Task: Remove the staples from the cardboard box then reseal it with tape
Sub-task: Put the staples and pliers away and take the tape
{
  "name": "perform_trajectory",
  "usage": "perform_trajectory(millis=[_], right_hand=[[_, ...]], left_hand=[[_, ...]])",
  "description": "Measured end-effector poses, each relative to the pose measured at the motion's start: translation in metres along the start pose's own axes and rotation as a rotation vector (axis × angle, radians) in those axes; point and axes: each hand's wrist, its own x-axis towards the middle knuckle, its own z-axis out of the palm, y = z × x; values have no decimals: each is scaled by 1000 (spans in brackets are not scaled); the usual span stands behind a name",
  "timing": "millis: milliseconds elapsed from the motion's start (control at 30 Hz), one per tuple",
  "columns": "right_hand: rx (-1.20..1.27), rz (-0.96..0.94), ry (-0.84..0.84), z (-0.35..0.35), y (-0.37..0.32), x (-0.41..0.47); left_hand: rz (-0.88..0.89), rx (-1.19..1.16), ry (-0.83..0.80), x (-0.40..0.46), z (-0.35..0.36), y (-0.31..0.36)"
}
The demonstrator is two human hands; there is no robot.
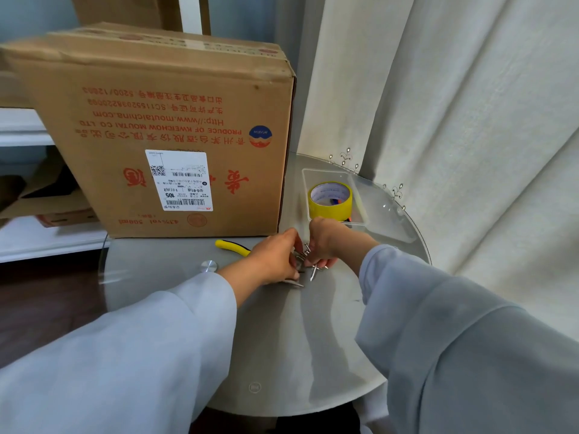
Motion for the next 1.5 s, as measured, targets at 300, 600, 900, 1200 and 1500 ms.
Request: perform_trajectory(millis=[300, 600, 900, 1200, 1500], right_hand=[[-64, 18, -35, -2, -9, 2], [-112, -53, 93, 3, -6, -2], [-146, -46, 118, 4, -4, -4], [8, -9, 110, 6, 3, -9], [295, 86, 160, -52, 21, -28]], left_hand=[[-21, -58, -30, 3, -2, -3], [-65, 7, -24, 6, -3, 8], [-83, 137, -64, 13, -1, 12], [-61, 105, 82, 5, -26, 20], [62, 37, 314, 23, -51, 45]])
